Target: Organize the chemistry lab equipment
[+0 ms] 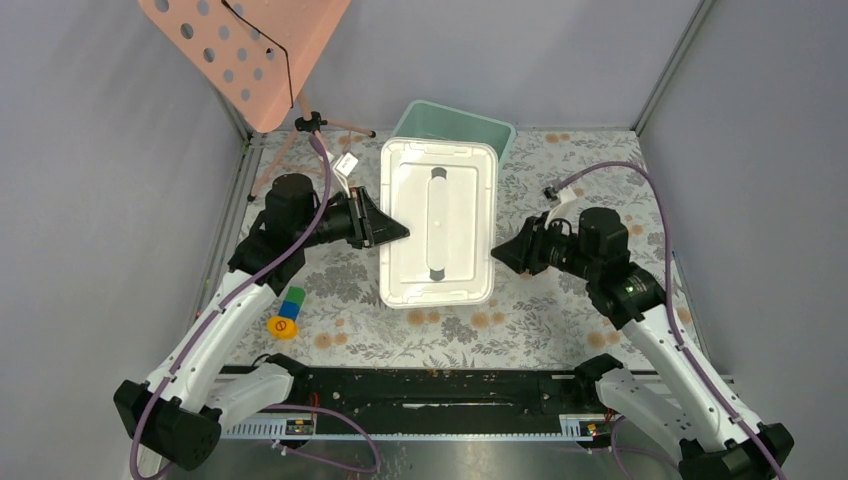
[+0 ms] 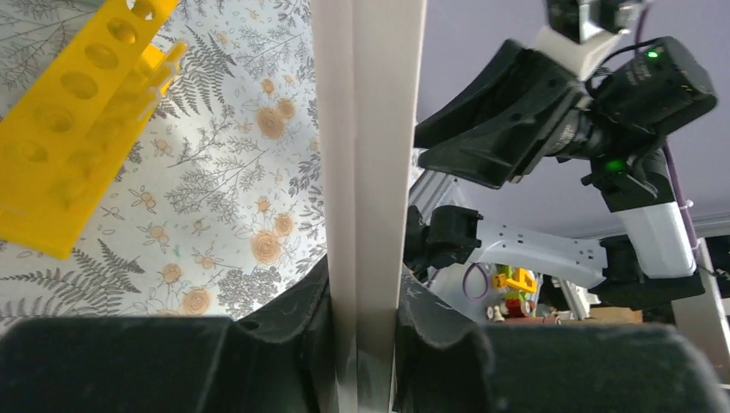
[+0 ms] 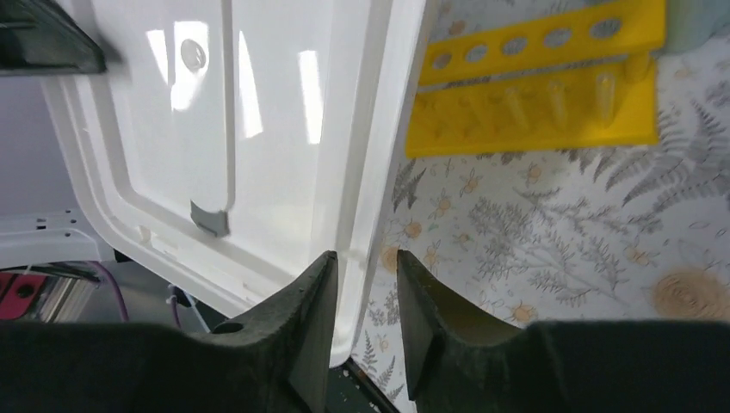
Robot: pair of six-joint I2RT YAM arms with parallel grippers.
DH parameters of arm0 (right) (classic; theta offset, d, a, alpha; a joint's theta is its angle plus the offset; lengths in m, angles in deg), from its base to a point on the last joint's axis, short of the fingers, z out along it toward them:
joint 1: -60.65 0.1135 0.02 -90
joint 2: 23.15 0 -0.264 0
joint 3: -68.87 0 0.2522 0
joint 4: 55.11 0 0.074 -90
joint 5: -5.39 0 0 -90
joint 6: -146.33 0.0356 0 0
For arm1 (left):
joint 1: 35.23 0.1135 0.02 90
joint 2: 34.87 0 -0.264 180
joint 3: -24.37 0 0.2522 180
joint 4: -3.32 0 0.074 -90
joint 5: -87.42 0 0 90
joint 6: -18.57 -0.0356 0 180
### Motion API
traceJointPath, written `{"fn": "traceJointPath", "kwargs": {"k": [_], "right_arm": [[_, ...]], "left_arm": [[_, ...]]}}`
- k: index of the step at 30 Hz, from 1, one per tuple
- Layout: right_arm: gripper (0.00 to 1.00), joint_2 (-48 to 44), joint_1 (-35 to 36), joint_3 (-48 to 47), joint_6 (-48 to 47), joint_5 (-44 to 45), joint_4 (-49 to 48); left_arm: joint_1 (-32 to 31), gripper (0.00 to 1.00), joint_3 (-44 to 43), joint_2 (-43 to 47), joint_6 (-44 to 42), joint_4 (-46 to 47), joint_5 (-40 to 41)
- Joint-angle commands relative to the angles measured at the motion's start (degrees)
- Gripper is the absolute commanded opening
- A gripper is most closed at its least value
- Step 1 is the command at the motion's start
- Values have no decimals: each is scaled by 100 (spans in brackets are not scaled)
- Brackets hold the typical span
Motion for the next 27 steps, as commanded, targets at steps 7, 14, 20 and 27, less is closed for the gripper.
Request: {"fn": "traceJointPath", "kwargs": {"k": [7,14,20,27], "right_arm": [[55,-379,207,-1137,-1442,578,208],[56,-62,1569,-1861,-3350,1455,419],[62,-480,3421,-1017,-5226,2107,-482],[76,-204,5258,85,-7770,4349,-1574]], "left_arm": [[1,11,-7,268,972,304,358],[3,12,-121,294,1466,206,1120],[2,12,-397,111,1853,221,1476],[2,12,-422,240,2165,314,1860]]}}
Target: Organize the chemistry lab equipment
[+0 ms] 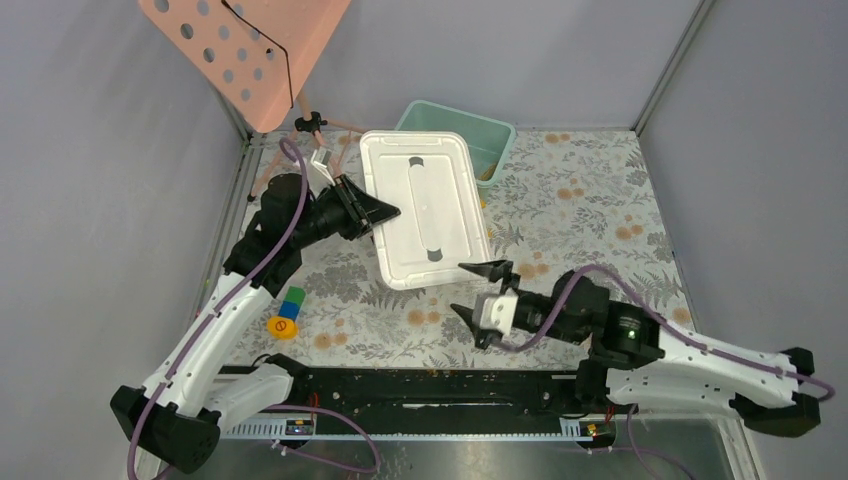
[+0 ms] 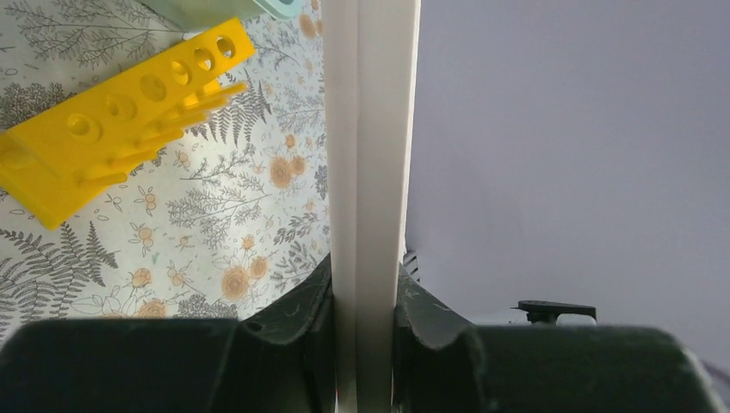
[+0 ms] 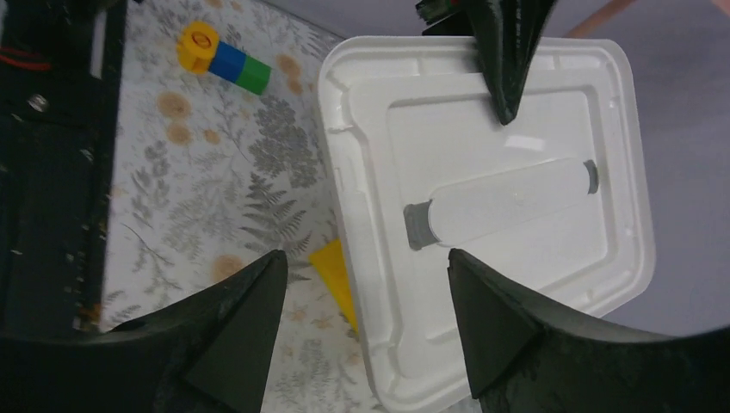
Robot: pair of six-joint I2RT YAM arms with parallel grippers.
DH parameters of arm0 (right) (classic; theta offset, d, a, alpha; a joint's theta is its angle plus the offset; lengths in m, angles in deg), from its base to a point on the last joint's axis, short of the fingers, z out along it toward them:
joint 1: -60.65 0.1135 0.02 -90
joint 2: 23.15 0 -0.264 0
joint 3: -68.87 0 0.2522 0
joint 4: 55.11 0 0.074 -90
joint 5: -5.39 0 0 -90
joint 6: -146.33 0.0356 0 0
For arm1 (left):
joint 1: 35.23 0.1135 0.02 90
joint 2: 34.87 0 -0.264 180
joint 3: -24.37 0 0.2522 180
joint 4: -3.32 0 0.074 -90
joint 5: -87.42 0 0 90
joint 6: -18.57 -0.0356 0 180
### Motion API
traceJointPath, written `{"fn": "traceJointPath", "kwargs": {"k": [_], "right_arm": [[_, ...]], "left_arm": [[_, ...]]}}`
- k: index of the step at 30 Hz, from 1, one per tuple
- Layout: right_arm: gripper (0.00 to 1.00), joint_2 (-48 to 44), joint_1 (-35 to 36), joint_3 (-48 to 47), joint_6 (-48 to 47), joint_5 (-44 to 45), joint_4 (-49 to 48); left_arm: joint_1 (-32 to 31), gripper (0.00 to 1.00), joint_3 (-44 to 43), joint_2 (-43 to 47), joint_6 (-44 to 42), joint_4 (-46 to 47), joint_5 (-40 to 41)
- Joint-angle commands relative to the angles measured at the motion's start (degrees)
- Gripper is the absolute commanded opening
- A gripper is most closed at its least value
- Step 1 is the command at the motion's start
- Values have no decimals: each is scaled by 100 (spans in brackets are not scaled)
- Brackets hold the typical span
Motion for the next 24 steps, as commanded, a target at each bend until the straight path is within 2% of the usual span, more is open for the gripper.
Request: {"fn": "traceJointPath", "kwargs": {"k": [1,4,8,12,15,20,24], "right_arm": [[77,411,936,740,-2434,2026,-1475],[80,763,1262,1068,-3251,2760,-2641],[80,1221,1290,1282,-3964,3154,-3980],[75,1632,1296,1469,-4380,3452,-5178],[63,1977,1293,1517,-4654,3688,-5873],[29,2114,1290,1634,-4634,3710,-6424],[14,1939,1294,1640,-4241,3778,-6414]], "left_arm": [[4,12,-346,152,347,476,352],[4,12,-328,163,417,476,307],[4,12,-152,249,543,511,308],[16,12,-10,370,604,548,320],[12,13,58,435,607,506,309],[28,17,225,535,621,530,266],[63,29,252,565,425,420,262]]}}
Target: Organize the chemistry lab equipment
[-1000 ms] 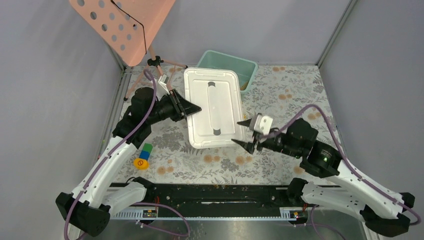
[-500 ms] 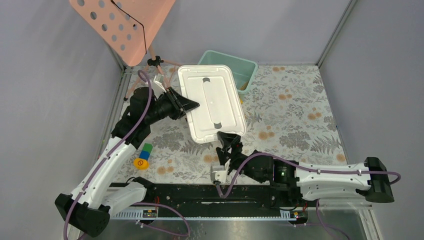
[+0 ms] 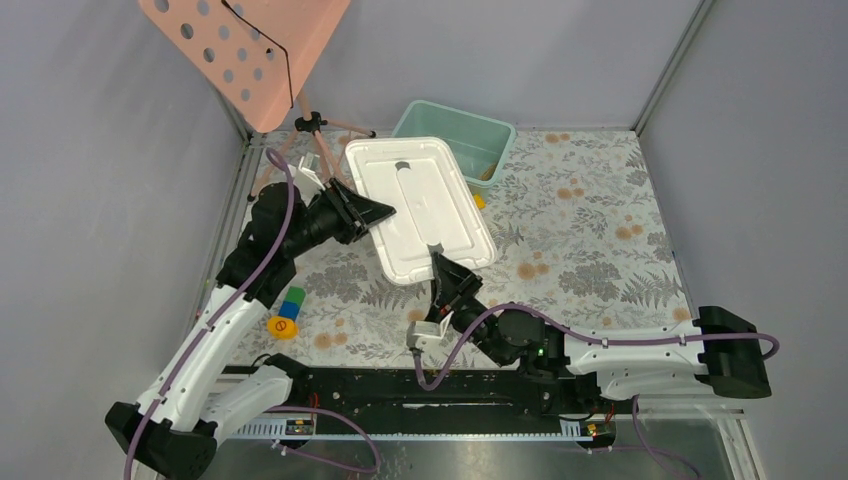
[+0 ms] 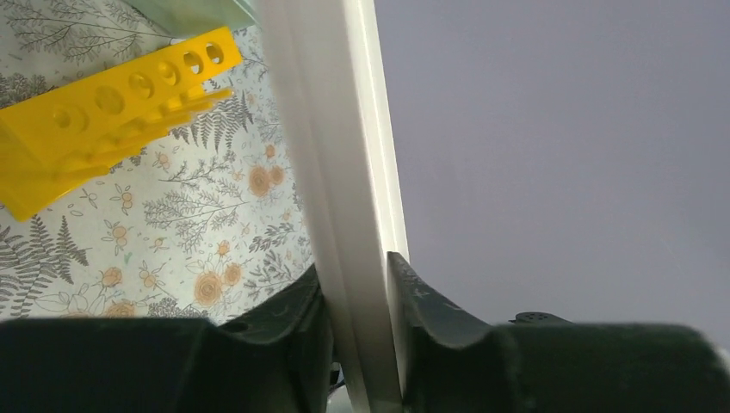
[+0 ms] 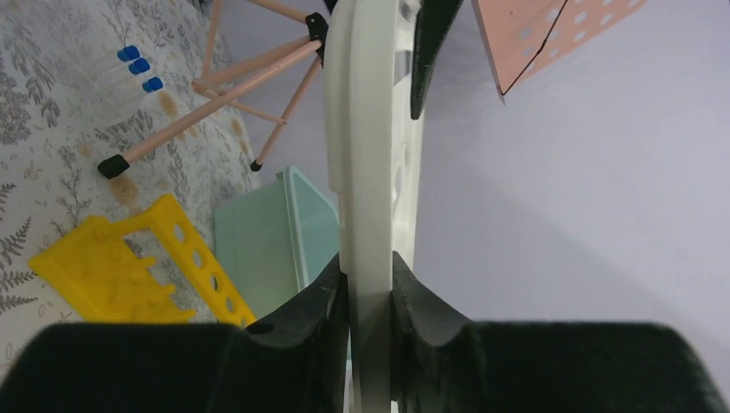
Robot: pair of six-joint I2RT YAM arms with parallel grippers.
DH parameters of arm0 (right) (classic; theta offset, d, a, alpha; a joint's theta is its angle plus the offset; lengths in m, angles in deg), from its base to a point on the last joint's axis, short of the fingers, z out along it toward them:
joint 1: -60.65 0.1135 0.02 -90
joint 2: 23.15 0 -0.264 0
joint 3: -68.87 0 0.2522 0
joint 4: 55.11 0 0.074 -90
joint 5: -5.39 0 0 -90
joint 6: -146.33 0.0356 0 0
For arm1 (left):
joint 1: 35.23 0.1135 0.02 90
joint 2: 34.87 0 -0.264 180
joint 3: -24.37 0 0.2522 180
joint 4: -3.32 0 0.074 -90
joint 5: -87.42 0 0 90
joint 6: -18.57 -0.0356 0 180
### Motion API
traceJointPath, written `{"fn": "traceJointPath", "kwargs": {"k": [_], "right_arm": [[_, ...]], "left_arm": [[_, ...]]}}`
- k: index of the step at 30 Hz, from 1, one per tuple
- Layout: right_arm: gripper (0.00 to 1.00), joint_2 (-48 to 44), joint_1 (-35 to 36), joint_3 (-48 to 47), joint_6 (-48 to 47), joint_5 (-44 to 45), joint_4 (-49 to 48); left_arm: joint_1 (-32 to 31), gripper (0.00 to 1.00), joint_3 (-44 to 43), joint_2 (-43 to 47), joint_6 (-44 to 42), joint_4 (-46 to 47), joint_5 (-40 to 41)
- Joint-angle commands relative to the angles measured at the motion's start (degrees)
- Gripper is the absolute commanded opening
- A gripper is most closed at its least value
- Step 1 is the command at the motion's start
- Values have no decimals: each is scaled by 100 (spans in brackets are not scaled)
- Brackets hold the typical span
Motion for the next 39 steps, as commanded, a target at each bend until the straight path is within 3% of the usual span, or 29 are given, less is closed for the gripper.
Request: {"fn": "traceJointPath", "kwargs": {"k": [1,7,10,17,22,27,35,39], "right_arm": [[13,-287,32,-128,413,392,-759],[5,-651,-136,-377,1513,955,26],[5,-818,-419,-714,2349,1119,1029],[3,-1437,-1212,-1119,4003,803,2234],[0,-1619,-1478,-1229,4016,538,2508],[0,-1543,-1854,-1554,4196,536,2789],[0,-919,-2884,-3227,5937,-109,4554],[0,-579,-3332,-3946,6731,-815,4985]], "left_arm": [[41,32,20,165,-307,247,10],[41,49,-297,231,-1246,-166,111],[42,59,-552,243,-1885,-576,122],[41,84,-672,527,-3149,-1096,81],[48,98,-498,723,-3424,-1043,-181],[41,99,-285,869,-3763,-1039,-269],[41,99,414,1198,-4315,-964,229],[39,99,902,1502,-4400,-628,539]]}}
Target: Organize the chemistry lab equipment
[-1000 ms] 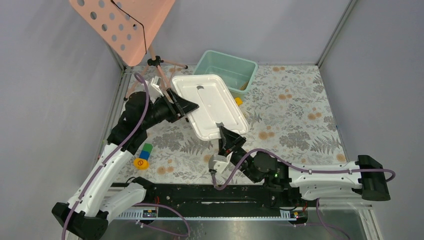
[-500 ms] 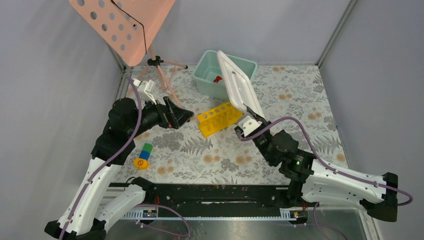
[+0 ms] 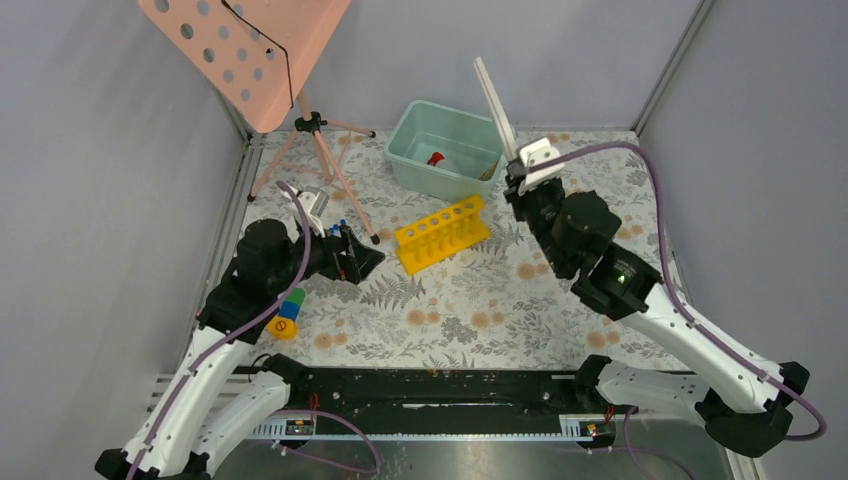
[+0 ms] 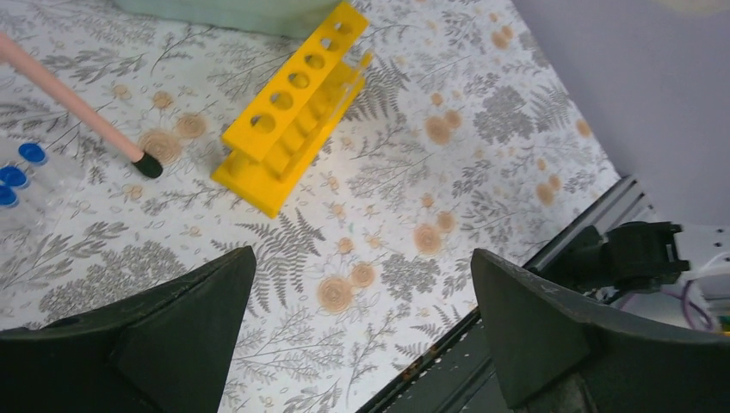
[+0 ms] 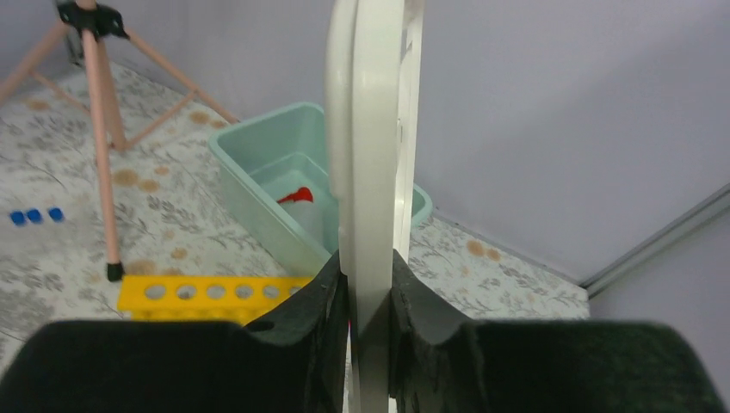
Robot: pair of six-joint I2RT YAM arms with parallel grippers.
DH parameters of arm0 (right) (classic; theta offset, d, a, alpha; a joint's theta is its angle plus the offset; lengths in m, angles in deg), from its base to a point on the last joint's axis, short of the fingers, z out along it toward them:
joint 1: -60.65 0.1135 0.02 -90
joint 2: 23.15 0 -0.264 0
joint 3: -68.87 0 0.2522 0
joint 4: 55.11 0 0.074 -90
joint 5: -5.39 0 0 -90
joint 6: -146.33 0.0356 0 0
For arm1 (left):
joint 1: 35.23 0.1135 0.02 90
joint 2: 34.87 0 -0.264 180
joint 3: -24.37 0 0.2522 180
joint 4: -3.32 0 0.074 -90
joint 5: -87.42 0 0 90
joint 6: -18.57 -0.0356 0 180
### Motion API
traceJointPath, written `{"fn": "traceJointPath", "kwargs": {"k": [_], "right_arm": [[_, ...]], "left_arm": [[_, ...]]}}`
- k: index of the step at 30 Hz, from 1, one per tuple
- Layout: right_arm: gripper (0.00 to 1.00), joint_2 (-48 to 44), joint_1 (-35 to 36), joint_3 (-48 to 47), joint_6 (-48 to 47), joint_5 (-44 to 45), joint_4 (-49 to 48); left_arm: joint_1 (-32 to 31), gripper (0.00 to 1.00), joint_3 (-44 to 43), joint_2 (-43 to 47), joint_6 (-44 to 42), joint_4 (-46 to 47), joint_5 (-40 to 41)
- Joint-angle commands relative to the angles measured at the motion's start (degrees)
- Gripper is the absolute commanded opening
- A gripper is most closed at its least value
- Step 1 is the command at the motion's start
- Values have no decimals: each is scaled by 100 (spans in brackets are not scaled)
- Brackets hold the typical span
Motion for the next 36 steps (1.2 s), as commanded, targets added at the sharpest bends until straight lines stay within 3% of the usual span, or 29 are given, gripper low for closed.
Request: {"fn": "traceJointPath", "kwargs": {"k": [1,9,15,20,28,36], "right_arm": [[0,294,-520,-946,1410,-958,489],[0,1306,-2020,-1871,3514,-2619,521],[0,1877,-3129,-1572,6041,-4290,-995],[0,2582,-3671,-1324,7787,-5134,-2205],[0,4107,-3964,-1619,9550,-5929,-3511],[0,5130,-4154,-2224,9959,-6165,-3248]], "left_arm": [[8,99,454,401,-308,597,482],[6,99,501,901,-438,383,814],[5,99,420,1125,-436,205,1255],[-2,99,393,1297,-449,128,1559],[-3,99,391,1280,-451,122,1516],[-2,99,338,1187,-464,-26,1761]]}}
